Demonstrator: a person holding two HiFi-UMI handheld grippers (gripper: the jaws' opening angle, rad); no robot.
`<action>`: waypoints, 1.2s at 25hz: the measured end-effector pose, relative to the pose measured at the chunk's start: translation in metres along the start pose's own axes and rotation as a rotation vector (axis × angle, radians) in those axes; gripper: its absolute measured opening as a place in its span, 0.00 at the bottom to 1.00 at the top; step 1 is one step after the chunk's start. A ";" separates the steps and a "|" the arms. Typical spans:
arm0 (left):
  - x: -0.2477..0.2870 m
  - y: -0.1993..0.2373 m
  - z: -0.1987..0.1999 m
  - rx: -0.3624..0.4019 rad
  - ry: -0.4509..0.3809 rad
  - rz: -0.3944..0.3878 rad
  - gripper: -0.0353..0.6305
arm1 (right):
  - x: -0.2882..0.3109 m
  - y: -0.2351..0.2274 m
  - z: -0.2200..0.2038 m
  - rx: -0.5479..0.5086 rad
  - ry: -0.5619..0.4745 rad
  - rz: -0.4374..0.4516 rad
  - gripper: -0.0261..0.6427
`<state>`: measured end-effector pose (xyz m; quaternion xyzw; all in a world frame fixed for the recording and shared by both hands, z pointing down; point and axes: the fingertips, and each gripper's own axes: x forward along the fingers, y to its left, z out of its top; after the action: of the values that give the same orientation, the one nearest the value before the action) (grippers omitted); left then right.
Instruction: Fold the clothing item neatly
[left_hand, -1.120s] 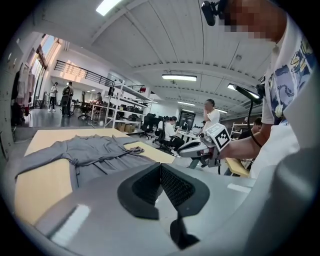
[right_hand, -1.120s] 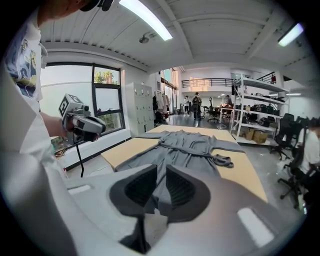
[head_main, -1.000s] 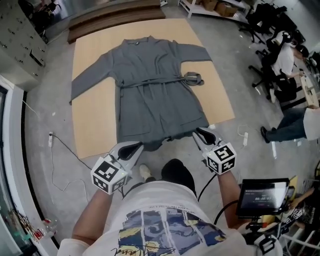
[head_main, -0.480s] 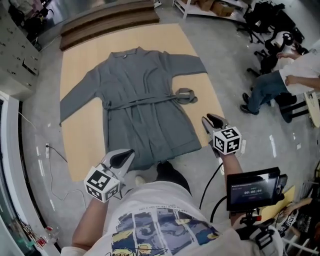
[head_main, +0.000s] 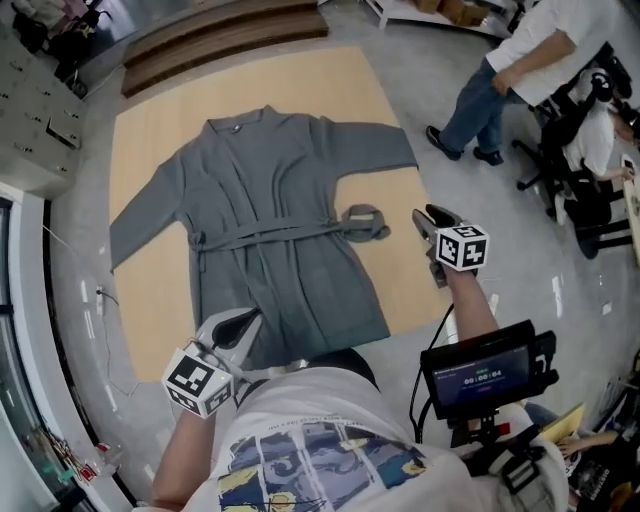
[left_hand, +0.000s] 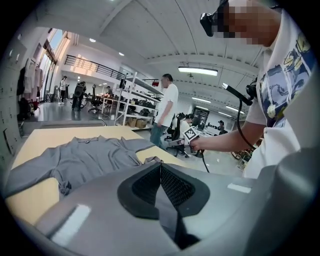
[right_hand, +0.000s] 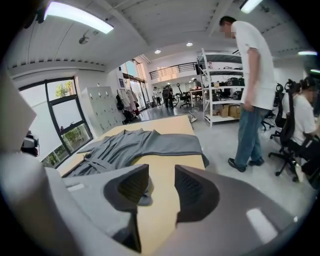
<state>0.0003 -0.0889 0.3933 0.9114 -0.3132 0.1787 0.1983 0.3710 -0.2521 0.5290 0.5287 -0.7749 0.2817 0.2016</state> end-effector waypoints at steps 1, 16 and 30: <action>0.005 0.001 0.002 -0.004 0.008 0.008 0.07 | 0.009 -0.011 0.003 0.015 0.003 0.001 0.26; 0.061 0.007 0.004 -0.060 0.115 0.042 0.07 | 0.114 -0.129 0.030 0.214 0.034 0.003 0.31; 0.072 0.003 -0.010 -0.120 0.180 0.041 0.07 | 0.173 -0.158 0.020 0.469 0.061 0.088 0.33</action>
<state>0.0499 -0.1221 0.4354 0.8714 -0.3230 0.2449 0.2762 0.4559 -0.4320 0.6551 0.5179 -0.7042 0.4783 0.0842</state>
